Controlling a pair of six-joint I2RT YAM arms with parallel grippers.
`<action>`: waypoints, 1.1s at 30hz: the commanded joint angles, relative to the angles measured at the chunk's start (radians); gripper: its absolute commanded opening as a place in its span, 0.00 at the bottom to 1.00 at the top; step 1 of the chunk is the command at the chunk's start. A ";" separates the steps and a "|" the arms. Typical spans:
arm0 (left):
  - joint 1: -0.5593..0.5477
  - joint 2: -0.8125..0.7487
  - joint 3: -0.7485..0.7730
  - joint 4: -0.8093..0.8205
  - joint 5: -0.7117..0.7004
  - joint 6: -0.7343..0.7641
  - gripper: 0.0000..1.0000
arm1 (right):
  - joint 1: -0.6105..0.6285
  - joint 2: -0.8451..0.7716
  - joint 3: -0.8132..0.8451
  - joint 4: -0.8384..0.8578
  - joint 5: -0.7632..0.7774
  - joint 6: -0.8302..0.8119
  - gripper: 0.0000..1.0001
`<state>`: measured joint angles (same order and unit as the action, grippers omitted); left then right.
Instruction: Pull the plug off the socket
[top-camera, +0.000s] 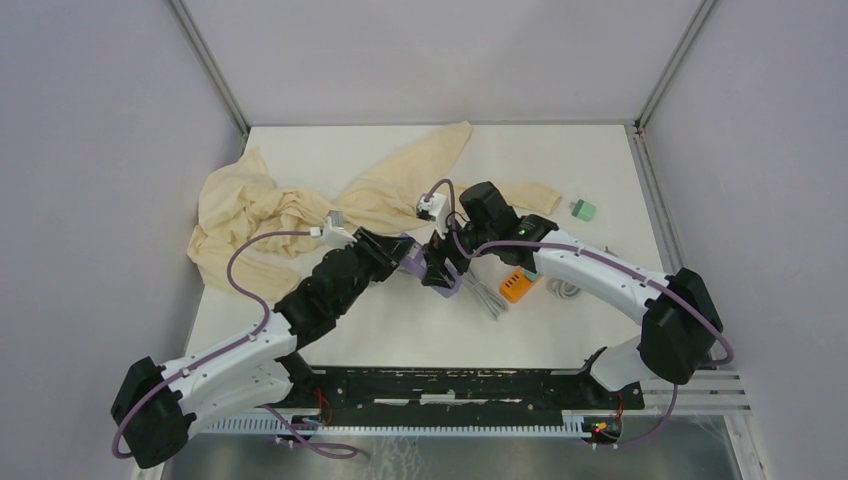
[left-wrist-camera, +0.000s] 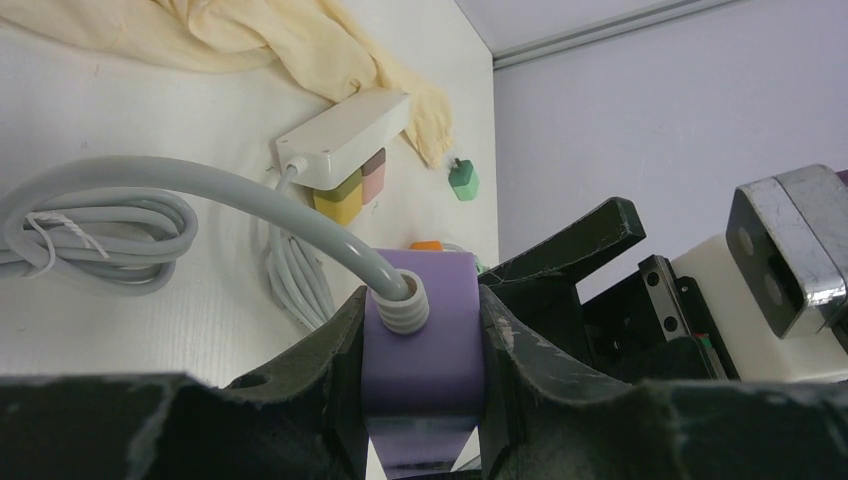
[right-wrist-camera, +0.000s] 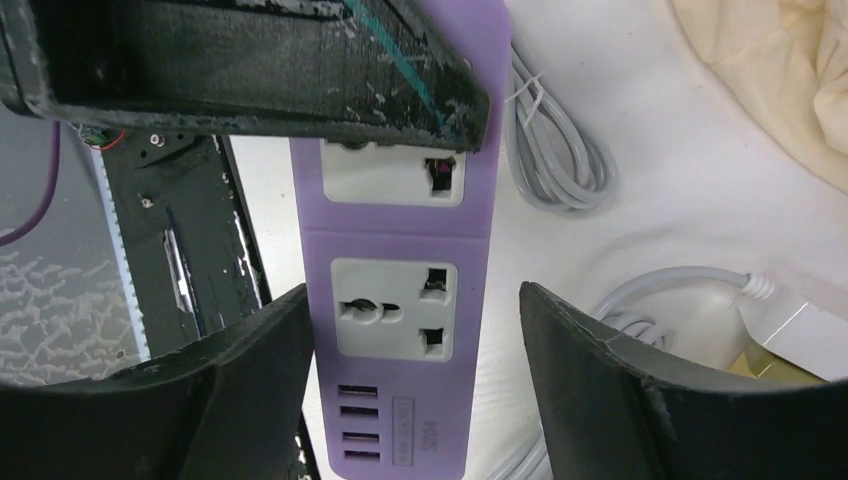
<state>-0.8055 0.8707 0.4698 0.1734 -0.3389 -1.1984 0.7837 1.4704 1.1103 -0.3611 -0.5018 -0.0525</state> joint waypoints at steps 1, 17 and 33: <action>-0.013 -0.029 0.018 0.142 -0.019 -0.054 0.03 | 0.007 -0.007 0.004 0.087 -0.040 0.047 0.74; -0.015 -0.171 -0.093 0.148 -0.002 -0.045 0.84 | -0.070 0.011 0.039 0.043 -0.231 0.057 0.02; -0.014 -0.496 -0.309 0.201 0.220 0.201 0.91 | -0.349 -0.125 0.039 0.053 -0.509 0.084 0.00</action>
<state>-0.8158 0.4431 0.2081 0.3153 -0.1802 -1.0950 0.4839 1.4483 1.1103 -0.3836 -0.8852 0.0124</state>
